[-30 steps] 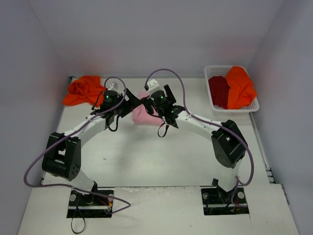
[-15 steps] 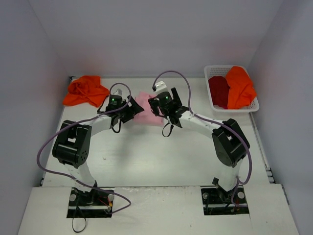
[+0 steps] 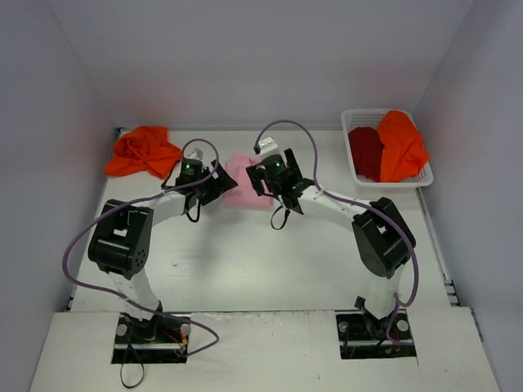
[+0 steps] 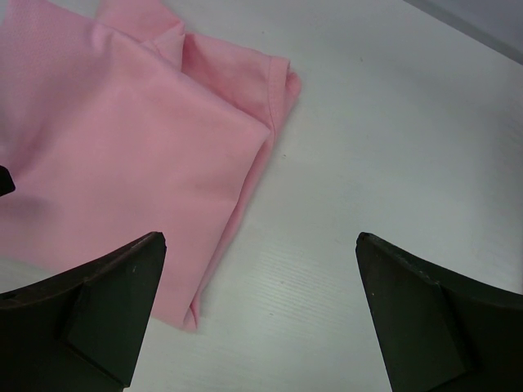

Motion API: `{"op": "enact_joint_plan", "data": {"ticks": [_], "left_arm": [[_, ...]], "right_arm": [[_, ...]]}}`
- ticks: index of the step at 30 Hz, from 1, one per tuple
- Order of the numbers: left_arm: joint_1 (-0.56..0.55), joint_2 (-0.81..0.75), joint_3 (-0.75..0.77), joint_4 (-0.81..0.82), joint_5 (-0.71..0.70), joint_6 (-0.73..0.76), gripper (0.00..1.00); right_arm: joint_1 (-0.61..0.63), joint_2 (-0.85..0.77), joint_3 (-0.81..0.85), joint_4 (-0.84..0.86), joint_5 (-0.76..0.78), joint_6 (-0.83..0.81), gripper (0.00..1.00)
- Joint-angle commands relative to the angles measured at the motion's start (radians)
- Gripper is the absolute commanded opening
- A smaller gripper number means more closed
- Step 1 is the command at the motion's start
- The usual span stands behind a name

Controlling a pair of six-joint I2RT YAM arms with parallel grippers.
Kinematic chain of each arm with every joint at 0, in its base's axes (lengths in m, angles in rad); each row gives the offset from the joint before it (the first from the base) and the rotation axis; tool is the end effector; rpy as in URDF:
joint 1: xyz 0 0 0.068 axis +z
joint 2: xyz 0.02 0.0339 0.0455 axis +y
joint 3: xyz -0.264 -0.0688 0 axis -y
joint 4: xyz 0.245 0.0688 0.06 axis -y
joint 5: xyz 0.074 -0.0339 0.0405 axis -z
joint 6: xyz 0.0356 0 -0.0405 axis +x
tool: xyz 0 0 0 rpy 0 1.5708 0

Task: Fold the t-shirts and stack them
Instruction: Fold the tshirt

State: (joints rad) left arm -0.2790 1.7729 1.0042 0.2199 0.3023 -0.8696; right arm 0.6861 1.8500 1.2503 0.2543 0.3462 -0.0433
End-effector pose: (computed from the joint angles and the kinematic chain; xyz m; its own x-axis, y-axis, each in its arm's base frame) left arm 0.3652 -0.1156 0.1886 -0.7110 -0.5551 -0.4317 -0.0560 0.6567 -0.7521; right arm 0.3404 0.2631 0.2421 -0.2466 -0.2546 -0.9351 -0.3599 0.9199 -0.1555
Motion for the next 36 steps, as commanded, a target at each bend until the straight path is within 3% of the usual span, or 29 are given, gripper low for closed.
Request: {"op": "enact_joint_plan", "data": {"ticks": [1,17,36], "left_arm": [[0.017,-0.052,0.045,0.012,-0.028,0.044,0.77],[0.037,0.057,0.111,0.016,0.001,0.057,0.77],[0.089,0.155,0.155,0.071,0.044,0.072,0.77]], "right_arm": [[-0.003,0.002,0.009,0.065,-0.009,0.026,0.98],[-0.01,-0.046,-0.038,0.065,0.005,0.04,0.99],[-0.011,0.034,-0.011,0.066,-0.006,0.042,0.99]]}}
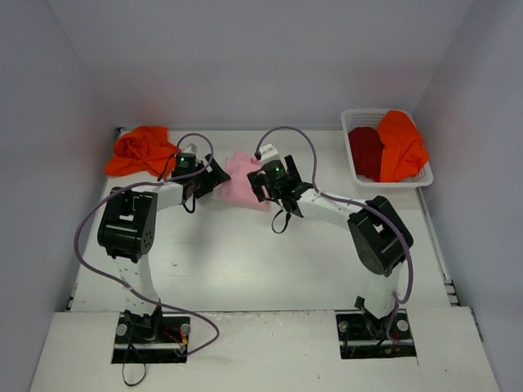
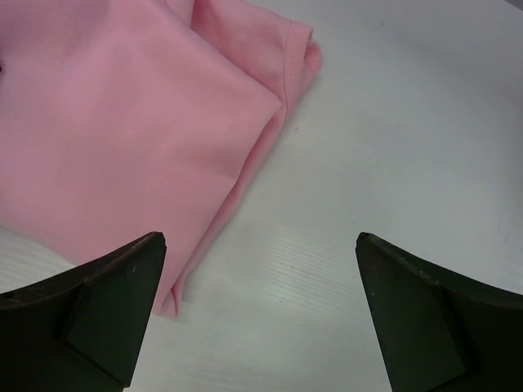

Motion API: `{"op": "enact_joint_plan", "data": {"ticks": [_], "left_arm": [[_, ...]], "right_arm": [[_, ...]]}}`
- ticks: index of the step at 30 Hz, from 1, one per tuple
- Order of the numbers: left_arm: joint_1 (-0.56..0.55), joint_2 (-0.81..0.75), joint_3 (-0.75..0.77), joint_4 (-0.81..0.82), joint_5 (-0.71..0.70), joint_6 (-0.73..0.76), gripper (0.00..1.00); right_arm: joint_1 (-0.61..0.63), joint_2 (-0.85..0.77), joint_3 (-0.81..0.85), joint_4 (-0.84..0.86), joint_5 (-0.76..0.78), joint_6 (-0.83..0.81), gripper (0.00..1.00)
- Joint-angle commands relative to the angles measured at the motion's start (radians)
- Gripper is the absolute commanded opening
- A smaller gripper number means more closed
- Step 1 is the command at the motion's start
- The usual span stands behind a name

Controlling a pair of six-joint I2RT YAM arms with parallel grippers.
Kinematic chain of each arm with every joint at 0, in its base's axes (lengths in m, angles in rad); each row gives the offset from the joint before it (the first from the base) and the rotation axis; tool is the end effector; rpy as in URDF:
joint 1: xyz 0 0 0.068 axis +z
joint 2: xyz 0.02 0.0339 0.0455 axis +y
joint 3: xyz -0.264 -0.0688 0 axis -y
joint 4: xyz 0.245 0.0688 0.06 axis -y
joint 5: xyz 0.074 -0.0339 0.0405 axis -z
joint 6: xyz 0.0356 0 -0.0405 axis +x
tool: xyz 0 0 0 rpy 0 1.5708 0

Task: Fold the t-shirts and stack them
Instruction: Fold the tshirt

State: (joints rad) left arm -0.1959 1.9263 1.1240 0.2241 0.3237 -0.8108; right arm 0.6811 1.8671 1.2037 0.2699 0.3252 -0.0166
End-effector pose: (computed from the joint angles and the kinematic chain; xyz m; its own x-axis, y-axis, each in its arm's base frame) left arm 0.4054 -0.0920 0.1677 -0.6925 -0.5632 -0.4509 -0.0814 0.6820 -0.7268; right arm 0.3386 0.2598 0.2211 -0.2917 -0.2567 -0.9214 -0.3723 0.9178 -0.1378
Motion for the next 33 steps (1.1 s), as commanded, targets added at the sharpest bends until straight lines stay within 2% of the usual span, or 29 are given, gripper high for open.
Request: {"op": "enact_joint_plan", "data": {"ticks": [1,7,24,33], "left_arm": [[0.004,0.008,0.034,0.072,0.032,0.009,0.77],[0.006,0.013,0.016,0.101,0.048,-0.002,0.77],[0.006,0.039,0.031,0.135,0.072,-0.008,0.77],[0.004,0.08,0.033,0.207,0.104,-0.034,0.77]], "right_arm": [[-0.008,0.024,0.039,0.057,0.006,0.015,0.99],[-0.032,0.072,0.077,0.068,-0.055,0.055,0.99],[-0.034,0.129,0.123,0.065,-0.061,0.047,0.99],[-0.034,0.147,0.137,0.057,-0.052,0.03,0.99]]}}
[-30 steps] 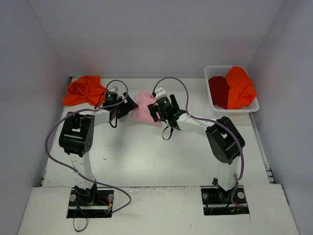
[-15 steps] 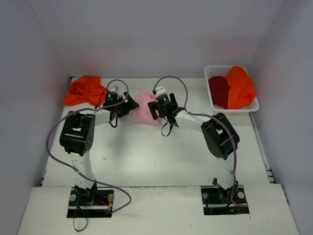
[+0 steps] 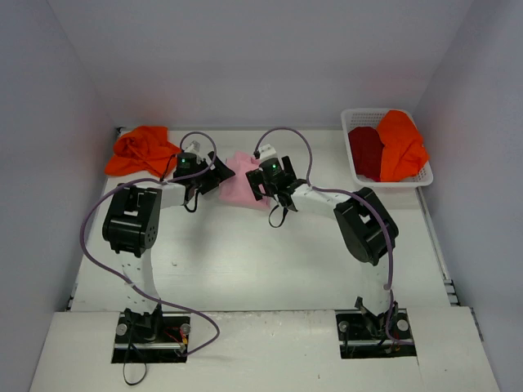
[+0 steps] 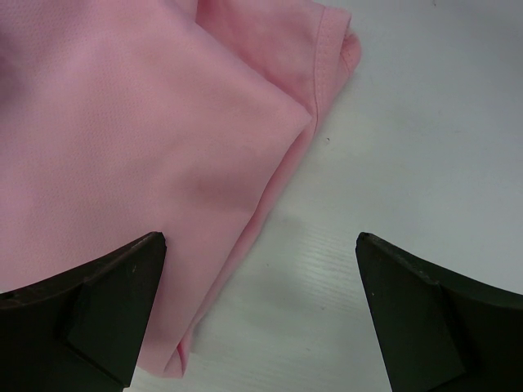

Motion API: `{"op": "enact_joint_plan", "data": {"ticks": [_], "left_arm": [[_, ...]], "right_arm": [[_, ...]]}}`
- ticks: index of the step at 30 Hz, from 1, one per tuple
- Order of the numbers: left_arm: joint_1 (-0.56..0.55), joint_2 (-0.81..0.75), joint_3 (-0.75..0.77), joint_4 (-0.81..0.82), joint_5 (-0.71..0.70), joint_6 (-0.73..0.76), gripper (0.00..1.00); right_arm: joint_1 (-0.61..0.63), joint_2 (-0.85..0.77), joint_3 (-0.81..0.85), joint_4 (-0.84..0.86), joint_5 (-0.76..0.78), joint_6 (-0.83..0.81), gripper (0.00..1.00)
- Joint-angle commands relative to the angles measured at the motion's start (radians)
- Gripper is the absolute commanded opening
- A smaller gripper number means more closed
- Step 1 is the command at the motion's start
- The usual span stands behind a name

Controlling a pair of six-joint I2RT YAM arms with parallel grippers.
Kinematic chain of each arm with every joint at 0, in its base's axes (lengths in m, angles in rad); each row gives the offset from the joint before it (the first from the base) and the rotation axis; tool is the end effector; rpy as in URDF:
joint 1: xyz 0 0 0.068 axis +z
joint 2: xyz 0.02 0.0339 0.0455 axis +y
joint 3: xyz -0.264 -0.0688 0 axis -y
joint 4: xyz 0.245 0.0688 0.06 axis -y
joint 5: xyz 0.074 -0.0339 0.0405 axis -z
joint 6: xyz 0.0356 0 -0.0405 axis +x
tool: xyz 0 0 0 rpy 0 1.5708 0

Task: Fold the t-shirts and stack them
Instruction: Fold the tshirt

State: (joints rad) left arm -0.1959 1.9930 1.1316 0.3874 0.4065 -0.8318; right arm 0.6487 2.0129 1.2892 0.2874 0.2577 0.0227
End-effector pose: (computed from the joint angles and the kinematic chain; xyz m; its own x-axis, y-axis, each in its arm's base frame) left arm 0.4173 -0.0972 0.1588 -0.6888 -0.5555 -0.4659 0.0219 0.6264 -0.7792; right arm 0.3677 0.2674 0.1890 -0.3457 -0.2346 -0.9085 -0.3924 0.9157 -0.0871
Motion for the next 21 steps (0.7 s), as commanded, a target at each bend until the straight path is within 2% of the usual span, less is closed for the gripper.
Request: {"op": "enact_joint_plan", "data": {"ticks": [1,21], "left_arm": [[0.006,0.024,0.023,0.053,0.026,-0.018,0.77],[0.001,0.105,-0.042,0.218,0.117,-0.073,0.77]], "right_arm": [[-0.001,0.004,0.052,0.039,0.014,-0.004,0.99],[-0.001,0.081,0.044,0.064,-0.003,0.011,0.99]]}}
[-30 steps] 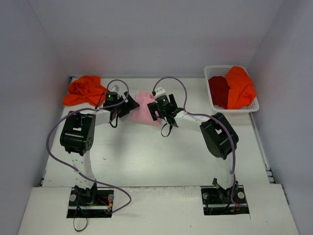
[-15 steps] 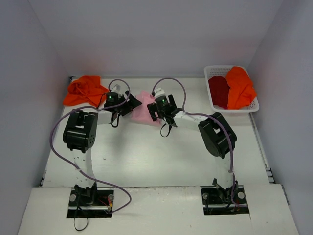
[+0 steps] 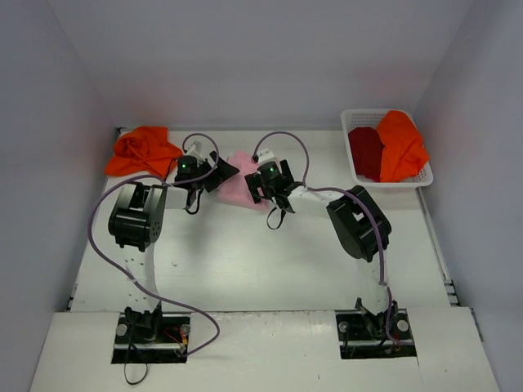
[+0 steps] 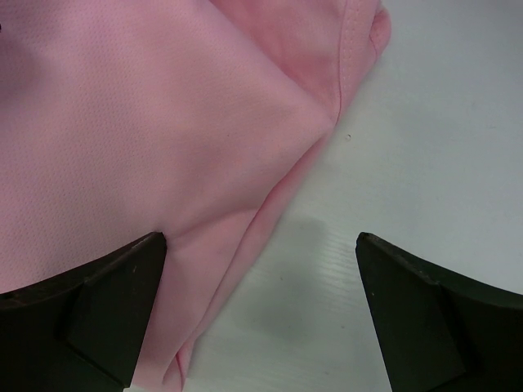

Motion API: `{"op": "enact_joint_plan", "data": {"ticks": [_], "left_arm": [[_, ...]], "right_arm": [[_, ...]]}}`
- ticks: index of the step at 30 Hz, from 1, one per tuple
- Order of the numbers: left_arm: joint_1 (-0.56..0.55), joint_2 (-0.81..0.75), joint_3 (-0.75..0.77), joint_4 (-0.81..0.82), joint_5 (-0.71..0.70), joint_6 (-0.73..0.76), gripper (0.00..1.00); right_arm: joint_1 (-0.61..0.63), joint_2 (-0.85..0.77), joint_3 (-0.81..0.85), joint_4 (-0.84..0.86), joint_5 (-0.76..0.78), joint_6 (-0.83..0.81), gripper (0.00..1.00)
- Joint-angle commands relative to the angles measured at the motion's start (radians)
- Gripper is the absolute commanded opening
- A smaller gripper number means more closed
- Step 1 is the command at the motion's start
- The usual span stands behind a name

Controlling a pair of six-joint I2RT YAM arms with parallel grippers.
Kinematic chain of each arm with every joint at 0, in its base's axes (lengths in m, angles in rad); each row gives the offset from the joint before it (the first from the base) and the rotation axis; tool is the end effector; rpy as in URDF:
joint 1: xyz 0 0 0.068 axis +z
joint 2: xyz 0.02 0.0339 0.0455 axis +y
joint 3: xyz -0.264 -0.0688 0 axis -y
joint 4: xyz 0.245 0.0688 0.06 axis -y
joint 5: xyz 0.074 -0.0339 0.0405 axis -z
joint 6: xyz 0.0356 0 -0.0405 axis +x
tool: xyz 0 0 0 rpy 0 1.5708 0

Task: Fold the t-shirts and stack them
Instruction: Fold the tshirt, then neatly place the folded tshirt to the corner

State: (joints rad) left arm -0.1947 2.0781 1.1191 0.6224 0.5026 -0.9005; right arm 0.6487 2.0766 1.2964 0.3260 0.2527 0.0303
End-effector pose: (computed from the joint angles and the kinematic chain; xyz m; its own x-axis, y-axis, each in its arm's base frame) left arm 0.4258 -0.1014 0.1434 -0.6837 -0.5651 -0.4617 0.1285 0.5295 -0.8385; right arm 0.3733 0.2719 0.1672 -0.3618 -0.2375 -0.9015 -0.3952 0.9149 -0.0824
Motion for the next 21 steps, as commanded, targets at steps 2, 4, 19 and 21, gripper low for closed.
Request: {"op": "enact_joint_plan", "data": {"ticks": [2,4,19,21], "left_arm": [[0.0,0.02,-0.042,-0.01,0.022,-0.008,0.77],[0.001,0.022,-0.048,-0.003,0.027,-0.006,0.77],[-0.012,0.06,-0.068,0.072,0.116,-0.072,0.77],[-0.014,0.066,-0.067,0.086,0.131,-0.086,0.77]], "right_arm": [[-0.001,0.026,0.05,0.024,0.002,0.0,0.99],[-0.001,0.03,0.055,0.024,0.003,-0.006,0.99],[-0.001,0.059,0.081,0.025,0.017,-0.021,0.99],[-0.001,0.065,0.084,0.027,0.02,-0.021,0.99]]}}
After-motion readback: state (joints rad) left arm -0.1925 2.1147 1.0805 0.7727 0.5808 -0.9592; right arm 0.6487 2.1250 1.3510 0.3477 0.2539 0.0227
